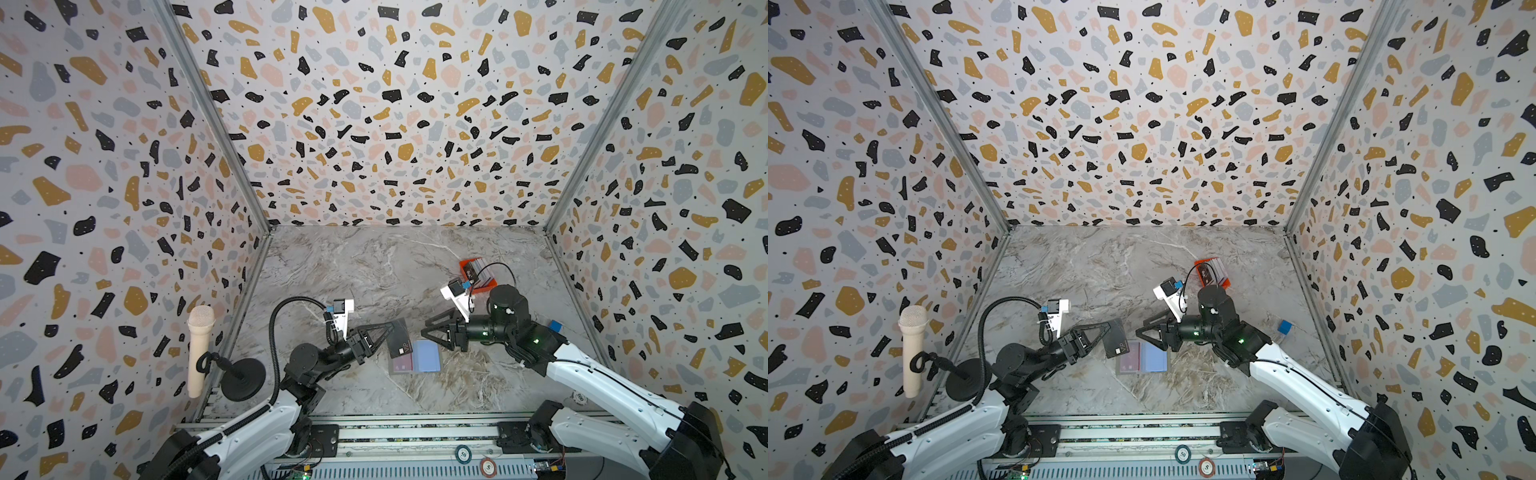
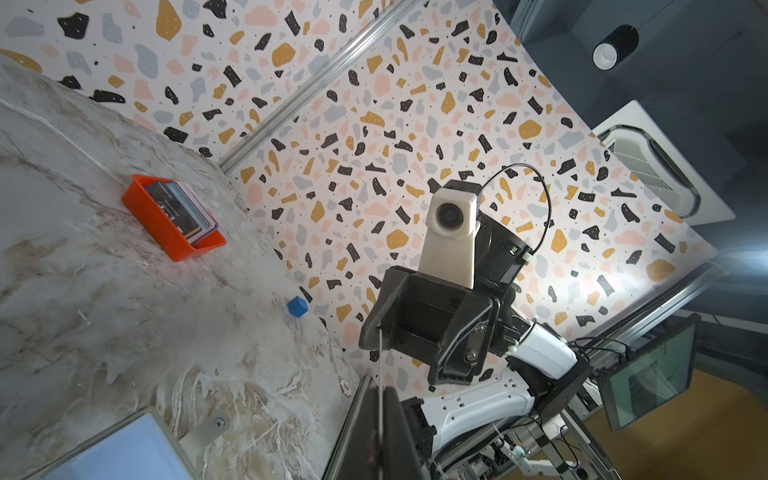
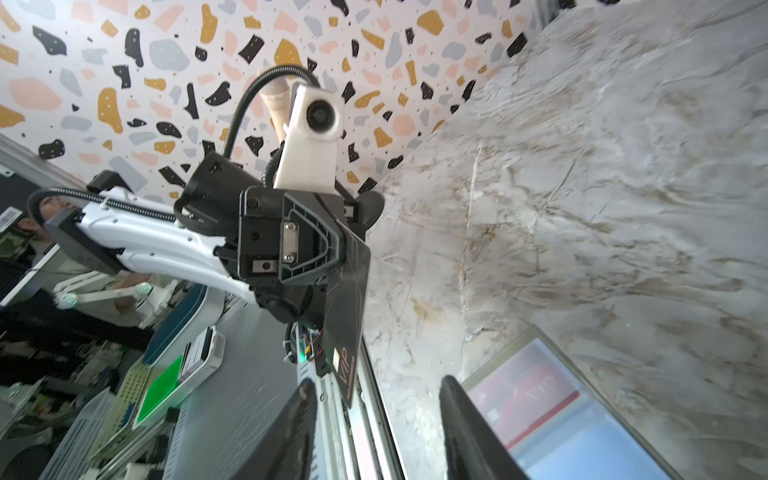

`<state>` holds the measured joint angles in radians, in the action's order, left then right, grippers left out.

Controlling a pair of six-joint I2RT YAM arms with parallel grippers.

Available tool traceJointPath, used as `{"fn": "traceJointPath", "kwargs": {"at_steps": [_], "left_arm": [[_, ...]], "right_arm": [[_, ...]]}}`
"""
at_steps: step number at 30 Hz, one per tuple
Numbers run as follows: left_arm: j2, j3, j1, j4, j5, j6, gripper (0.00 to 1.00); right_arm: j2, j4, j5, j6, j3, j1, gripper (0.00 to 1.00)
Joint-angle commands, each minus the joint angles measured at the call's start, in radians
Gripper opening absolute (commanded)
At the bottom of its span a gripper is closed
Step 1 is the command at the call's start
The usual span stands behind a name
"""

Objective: Put the credit cards into the card holder

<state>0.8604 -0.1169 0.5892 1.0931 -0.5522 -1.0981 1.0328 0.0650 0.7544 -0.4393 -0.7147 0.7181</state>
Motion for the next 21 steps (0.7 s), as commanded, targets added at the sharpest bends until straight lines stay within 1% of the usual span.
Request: {"fn": "traceJointPath", "kwargs": {"at_steps": [1,7,10,14,21], "left_arm": [[-0.001,-0.037,-0.003,0.031,-0.078,0.030,0.00],[0.003,-0.034,0.005,0.033,-0.086,0.036,0.00],[0.015,-0.035,0.006,0.034,-0.087,0.038,0.00],[0.019,-0.035,0.009,0.042,-0.084,0.031,0.00],[0.011,-0.032,0.011,0.031,-0.084,0.029,0.00]], "right_arm": [[0.026,0.063,0.121,0.015,0.025,0.003,0.49],[0.061,0.156,0.157,-0.017,0.044,0.026,0.43],[0.083,0.166,0.142,-0.017,0.037,0.051,0.42],[0.105,0.263,0.134,-0.068,0.064,0.052,0.36],[0.134,0.299,0.143,-0.087,0.042,0.053,0.31]]}}
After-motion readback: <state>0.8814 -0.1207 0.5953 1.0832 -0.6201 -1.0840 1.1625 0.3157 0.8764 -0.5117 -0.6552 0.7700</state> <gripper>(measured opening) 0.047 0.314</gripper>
